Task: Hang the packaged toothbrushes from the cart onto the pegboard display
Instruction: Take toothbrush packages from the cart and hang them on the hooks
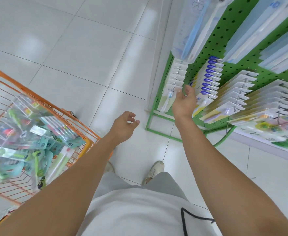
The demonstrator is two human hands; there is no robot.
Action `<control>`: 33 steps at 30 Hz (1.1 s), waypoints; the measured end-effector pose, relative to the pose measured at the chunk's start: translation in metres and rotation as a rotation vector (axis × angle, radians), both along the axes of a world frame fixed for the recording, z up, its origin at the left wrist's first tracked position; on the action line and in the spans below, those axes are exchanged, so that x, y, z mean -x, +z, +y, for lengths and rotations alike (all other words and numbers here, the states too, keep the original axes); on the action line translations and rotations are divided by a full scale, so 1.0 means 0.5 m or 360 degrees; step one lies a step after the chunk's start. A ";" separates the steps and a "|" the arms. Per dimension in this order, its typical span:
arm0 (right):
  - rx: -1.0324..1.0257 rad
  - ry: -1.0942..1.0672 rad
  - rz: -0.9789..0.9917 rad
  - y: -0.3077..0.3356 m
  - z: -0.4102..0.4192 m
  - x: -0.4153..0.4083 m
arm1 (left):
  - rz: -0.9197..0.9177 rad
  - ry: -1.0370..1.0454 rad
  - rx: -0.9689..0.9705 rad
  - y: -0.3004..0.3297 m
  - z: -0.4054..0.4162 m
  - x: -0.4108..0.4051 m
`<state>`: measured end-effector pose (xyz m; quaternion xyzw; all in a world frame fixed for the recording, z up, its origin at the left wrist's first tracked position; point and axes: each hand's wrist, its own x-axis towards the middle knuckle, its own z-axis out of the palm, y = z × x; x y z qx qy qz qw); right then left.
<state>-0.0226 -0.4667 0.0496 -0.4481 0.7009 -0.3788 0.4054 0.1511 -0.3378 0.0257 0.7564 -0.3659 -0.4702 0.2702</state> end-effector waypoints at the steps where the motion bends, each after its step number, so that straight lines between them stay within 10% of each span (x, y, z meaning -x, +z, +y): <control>1: -0.0010 -0.0036 0.0006 0.003 0.012 -0.007 | 0.0013 -0.0007 0.0004 0.001 0.004 -0.011; 7: 0.0144 -0.0291 -0.0047 -0.001 0.189 -0.148 | 0.0014 0.0074 0.0064 0.019 0.082 -0.155; 13: -0.0196 0.1300 -0.0005 -0.044 0.371 -0.423 | -0.0397 0.0544 -0.0186 -0.042 0.317 -0.393; 20: -0.0543 0.2747 0.0900 -0.159 0.504 -0.641 | -0.0269 0.0626 -0.0664 -0.123 0.531 -0.515; 33: -0.0220 0.2933 0.1900 -0.322 0.557 -0.704 | -0.0187 0.0301 -0.0674 -0.222 0.605 -0.478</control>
